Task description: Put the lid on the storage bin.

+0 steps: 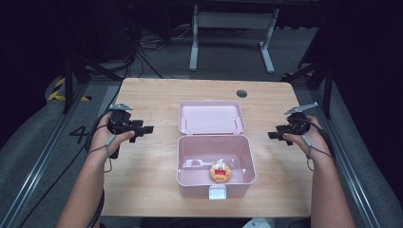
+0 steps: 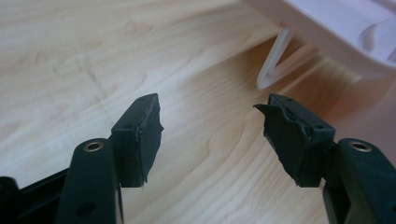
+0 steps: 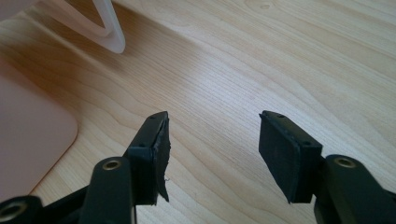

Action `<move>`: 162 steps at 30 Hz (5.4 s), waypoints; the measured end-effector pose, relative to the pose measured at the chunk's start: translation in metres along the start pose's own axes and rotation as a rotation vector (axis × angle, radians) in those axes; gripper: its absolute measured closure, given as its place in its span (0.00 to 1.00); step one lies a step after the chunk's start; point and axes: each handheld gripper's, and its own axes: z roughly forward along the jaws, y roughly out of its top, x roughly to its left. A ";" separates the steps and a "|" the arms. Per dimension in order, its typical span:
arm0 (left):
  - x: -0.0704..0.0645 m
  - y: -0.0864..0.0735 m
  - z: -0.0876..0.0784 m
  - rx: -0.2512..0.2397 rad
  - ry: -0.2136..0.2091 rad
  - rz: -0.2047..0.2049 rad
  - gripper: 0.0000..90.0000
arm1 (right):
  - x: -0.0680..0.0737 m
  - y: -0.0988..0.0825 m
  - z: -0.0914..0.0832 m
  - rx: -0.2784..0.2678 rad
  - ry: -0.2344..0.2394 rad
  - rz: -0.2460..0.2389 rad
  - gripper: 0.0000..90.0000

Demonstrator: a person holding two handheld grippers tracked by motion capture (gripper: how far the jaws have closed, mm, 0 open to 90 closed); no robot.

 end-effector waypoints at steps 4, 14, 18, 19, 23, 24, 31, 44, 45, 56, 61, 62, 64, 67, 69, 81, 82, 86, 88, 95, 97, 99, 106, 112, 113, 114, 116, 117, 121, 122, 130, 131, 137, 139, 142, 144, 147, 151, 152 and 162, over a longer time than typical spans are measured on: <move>-0.001 0.008 0.004 -0.014 -0.004 0.005 0.42 | 0.000 -0.001 -0.001 -0.004 -0.008 -0.004 0.48; -0.011 0.049 0.025 -0.023 -0.011 0.017 0.36 | 0.003 -0.006 -0.007 -0.031 -0.029 -0.011 0.49; -0.013 0.062 0.037 -0.050 -0.051 0.001 0.37 | 0.003 -0.010 -0.008 -0.030 -0.037 -0.009 0.50; -0.013 0.064 0.040 -0.051 -0.064 0.010 0.37 | 0.002 -0.011 -0.008 -0.032 -0.038 -0.011 0.50; -0.015 0.074 0.053 -0.063 -0.067 0.024 0.37 | 0.003 -0.014 -0.010 -0.032 -0.045 -0.010 0.50; -0.014 0.077 0.057 -0.058 -0.063 0.032 0.37 | 0.003 -0.014 -0.010 -0.035 -0.045 -0.010 0.50; -0.014 0.086 0.080 -0.018 -0.090 -0.032 0.36 | 0.005 -0.018 -0.009 -0.022 -0.050 -0.009 0.49; -0.007 0.079 0.116 0.057 -0.161 -0.167 0.40 | 0.007 -0.020 -0.008 -0.019 -0.045 -0.004 0.49; -0.007 0.078 0.118 0.065 -0.167 -0.188 0.41 | 0.007 -0.020 -0.007 -0.019 -0.044 -0.004 0.49; -0.009 0.079 0.125 0.076 -0.212 -0.228 0.61 | 0.008 -0.020 -0.006 -0.014 -0.029 -0.008 0.48; -0.011 0.082 0.121 0.061 -0.194 -0.222 0.67 | 0.008 -0.021 -0.010 -0.032 -0.030 0.004 0.48; -0.010 0.083 0.120 0.059 -0.193 -0.221 0.67 | 0.008 -0.021 -0.011 -0.032 -0.029 0.003 0.48; -0.010 0.083 0.118 0.061 -0.194 -0.226 0.68 | 0.008 -0.021 -0.012 -0.035 -0.019 0.008 0.48; -0.012 0.085 0.116 0.049 -0.184 -0.218 0.70 | 0.009 -0.020 -0.015 -0.046 -0.004 0.015 0.48; -0.013 0.087 0.113 0.039 -0.179 -0.213 0.71 | 0.011 -0.020 -0.017 -0.052 -0.002 0.018 0.49; -0.025 0.103 0.095 -0.021 -0.142 -0.138 0.74 | 0.013 -0.020 -0.026 -0.055 0.019 0.017 0.49; -0.025 0.104 0.094 -0.023 -0.144 -0.136 0.74 | 0.013 -0.020 -0.026 -0.055 0.020 0.017 0.49; -0.028 0.108 0.089 -0.035 -0.139 -0.128 0.75 | 0.014 -0.020 -0.028 -0.054 0.024 0.018 0.49; -0.029 0.110 0.086 -0.044 -0.145 -0.136 0.76 | 0.014 -0.020 -0.028 -0.054 0.027 0.016 0.49; -0.035 0.117 0.074 -0.074 -0.145 -0.108 0.78 | 0.015 -0.019 -0.031 -0.054 0.025 0.009 0.49; -0.038 0.119 0.068 -0.095 -0.146 -0.088 0.78 | 0.016 -0.019 -0.031 -0.055 0.027 0.006 0.49; -0.040 0.120 0.064 -0.105 -0.154 -0.080 0.79 | 0.017 -0.019 -0.031 -0.053 0.028 0.003 0.49; -0.050 0.124 0.050 -0.135 -0.152 -0.034 0.80 | 0.020 -0.018 -0.032 -0.053 0.032 -0.004 0.49; -0.059 0.125 0.036 -0.166 -0.162 0.006 0.81 | 0.023 -0.016 -0.033 -0.051 0.033 -0.012 0.50; -0.060 0.125 0.035 -0.171 -0.162 0.012 0.81 | 0.023 -0.016 -0.033 -0.048 0.032 -0.016 0.50; -0.062 0.125 0.032 -0.174 -0.165 0.017 0.81 | 0.023 -0.016 -0.033 -0.047 0.033 -0.018 0.50; -0.064 0.126 0.029 -0.180 -0.169 0.030 0.81 | 0.024 -0.015 -0.033 -0.044 0.034 -0.021 0.50; -0.066 0.126 0.027 -0.180 -0.165 0.040 0.81 | 0.024 -0.015 -0.033 -0.044 0.034 -0.021 0.50; -0.070 0.126 0.022 -0.185 -0.163 0.058 0.82 | 0.025 -0.015 -0.033 -0.044 0.034 -0.022 0.50; -0.072 0.126 0.019 -0.189 -0.163 0.067 0.82 | 0.025 -0.015 -0.033 -0.043 0.035 -0.023 0.50; -0.086 0.122 0.004 -0.216 -0.155 0.125 0.82 | 0.029 -0.013 -0.035 -0.036 0.040 -0.032 0.52; -0.086 0.122 0.004 -0.216 -0.155 0.125 0.82 | 0.030 -0.013 -0.036 -0.036 0.043 -0.029 0.52; -0.101 0.119 -0.009 -0.224 -0.130 0.197 0.82 | 0.034 -0.012 -0.037 -0.021 0.056 -0.033 0.55; -0.105 0.117 -0.013 -0.226 -0.122 0.219 0.82 | 0.035 -0.012 -0.036 -0.012 0.066 -0.033 0.57; -0.110 0.114 -0.018 -0.235 -0.128 0.231 0.81 | 0.038 -0.011 -0.035 0.006 0.075 -0.033 0.59; -0.112 0.111 -0.021 -0.239 -0.143 0.225 0.79 | 0.039 -0.011 -0.036 0.008 0.076 -0.033 0.61; -0.115 0.108 -0.025 -0.242 -0.149 0.236 0.78 | 0.041 -0.010 -0.039 0.007 0.082 -0.033 0.64; -0.121 0.103 -0.029 -0.252 -0.137 0.263 0.77 | 0.044 -0.009 -0.043 0.002 0.096 -0.039 0.66; -0.123 0.101 -0.031 -0.257 -0.141 0.269 0.77 | 0.046 -0.008 -0.043 0.003 0.106 -0.043 0.66; -0.130 0.088 -0.039 -0.266 -0.185 0.279 0.72 | 0.055 -0.006 -0.046 -0.015 0.202 -0.051 0.69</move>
